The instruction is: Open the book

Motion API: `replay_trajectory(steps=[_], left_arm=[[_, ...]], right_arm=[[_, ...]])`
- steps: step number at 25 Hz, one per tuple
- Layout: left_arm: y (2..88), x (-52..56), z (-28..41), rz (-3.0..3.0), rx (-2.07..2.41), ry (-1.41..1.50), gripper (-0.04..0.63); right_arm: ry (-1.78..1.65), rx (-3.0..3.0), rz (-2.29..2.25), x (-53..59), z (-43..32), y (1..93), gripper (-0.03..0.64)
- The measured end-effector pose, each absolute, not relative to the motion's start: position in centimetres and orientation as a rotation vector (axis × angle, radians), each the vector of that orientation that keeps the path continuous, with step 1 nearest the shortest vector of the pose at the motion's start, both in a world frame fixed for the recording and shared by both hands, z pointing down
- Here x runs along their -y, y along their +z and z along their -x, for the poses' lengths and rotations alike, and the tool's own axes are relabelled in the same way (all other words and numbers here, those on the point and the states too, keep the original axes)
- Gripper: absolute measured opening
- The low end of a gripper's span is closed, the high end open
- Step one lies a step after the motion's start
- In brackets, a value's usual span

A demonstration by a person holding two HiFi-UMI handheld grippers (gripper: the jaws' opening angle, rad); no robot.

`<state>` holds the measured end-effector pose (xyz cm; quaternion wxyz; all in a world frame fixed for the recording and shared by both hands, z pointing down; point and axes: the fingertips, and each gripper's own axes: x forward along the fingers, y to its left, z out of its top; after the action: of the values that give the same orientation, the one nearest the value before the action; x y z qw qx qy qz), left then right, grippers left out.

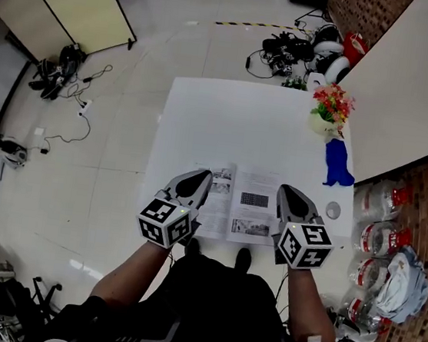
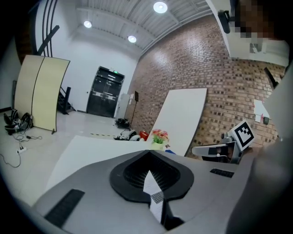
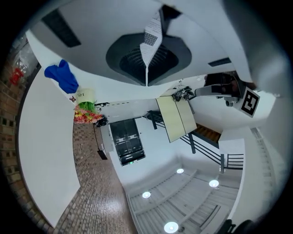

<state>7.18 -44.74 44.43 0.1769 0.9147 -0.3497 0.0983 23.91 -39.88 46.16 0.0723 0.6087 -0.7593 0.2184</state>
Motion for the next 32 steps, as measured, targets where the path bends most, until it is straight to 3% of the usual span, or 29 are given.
replay_trajectory(steps=[9,18,23,32], left_arm=[[43.8,39.4,-6.9,-2.656,1.064,0.329,-0.005],[42.5,33.0,0.5,-2.685,1.084,0.216,-0.005],[44.8,29.9,4.6,-2.624,1.055,0.309,-0.005],[40.8,19.9,1.4,-2.666,1.006,0.186,-0.005]], right_arm=[[0.595,2.407,-1.676,37.8,-23.5,44.8,0.002],[0.534,2.353,-1.763,30.5,-18.5,41.4,0.002],[0.447,2.241,-1.858,25.6,-16.3,40.8,0.002],[0.356,2.308,-1.899,16.3,-17.8,36.8,0.001]])
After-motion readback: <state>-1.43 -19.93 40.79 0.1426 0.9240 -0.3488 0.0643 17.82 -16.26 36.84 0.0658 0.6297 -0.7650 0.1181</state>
